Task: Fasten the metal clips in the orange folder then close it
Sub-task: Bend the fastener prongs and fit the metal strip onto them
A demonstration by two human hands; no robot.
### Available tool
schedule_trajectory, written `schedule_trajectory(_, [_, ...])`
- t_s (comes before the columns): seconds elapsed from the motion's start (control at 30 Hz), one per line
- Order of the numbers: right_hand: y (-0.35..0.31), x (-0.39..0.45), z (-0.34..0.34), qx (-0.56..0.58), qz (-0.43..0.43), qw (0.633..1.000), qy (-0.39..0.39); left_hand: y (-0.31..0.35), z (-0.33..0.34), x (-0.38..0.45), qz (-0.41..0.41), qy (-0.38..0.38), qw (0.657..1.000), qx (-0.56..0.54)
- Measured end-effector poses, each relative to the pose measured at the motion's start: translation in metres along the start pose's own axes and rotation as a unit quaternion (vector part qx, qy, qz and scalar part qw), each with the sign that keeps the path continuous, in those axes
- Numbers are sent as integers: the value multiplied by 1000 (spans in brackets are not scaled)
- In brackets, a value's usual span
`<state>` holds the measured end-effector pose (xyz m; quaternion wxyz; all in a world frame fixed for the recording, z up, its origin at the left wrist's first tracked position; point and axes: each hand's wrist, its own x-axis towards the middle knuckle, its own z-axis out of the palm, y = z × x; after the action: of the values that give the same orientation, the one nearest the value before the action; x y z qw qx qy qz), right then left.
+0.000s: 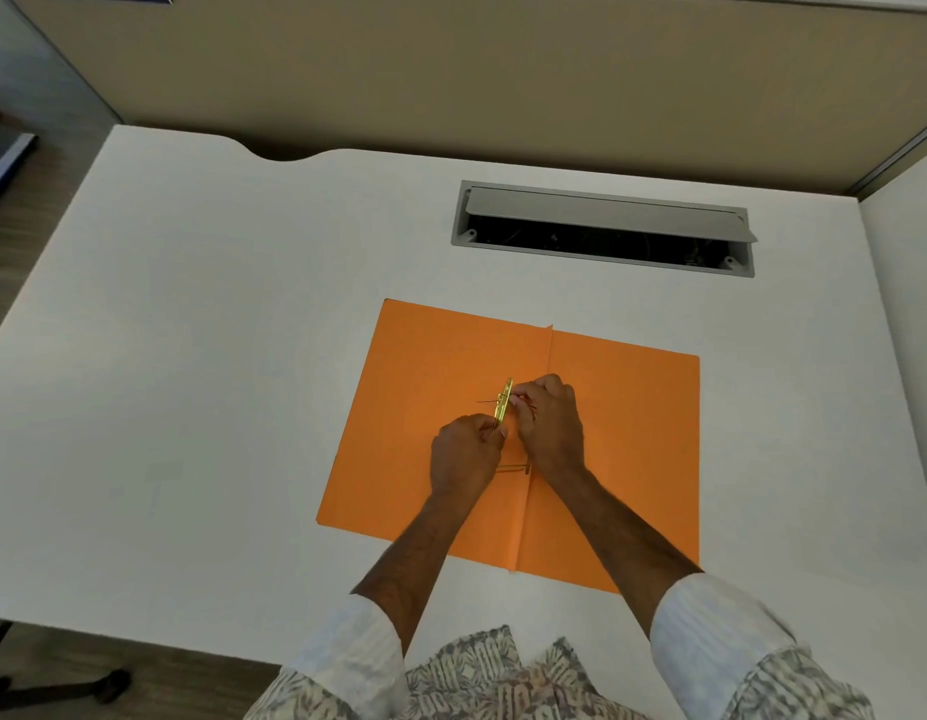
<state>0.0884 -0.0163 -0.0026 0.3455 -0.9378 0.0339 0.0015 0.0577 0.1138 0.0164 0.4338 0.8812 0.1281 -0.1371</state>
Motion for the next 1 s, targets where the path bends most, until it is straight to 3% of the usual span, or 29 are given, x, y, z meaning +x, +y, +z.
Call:
schedule_trajectory(0.23, [6,-24,-11,28,-13,1000,-3,0,-3,5,-56,-38,993,-93])
schedule_trajectory(0.5, [21,-74,-18,-58,-135,979,-138,-2,-12,13,-79,-68,987,-123])
schedule_trajectory(0.73, [20,-71,-9,-98,-151,981,-72,-4,-7,13,-82,-76,984,-139])
schedule_trajectory(1.0, [18,-71,-7,-69,-97,991,-55,-4,-6,15,-90,-73,983,-145])
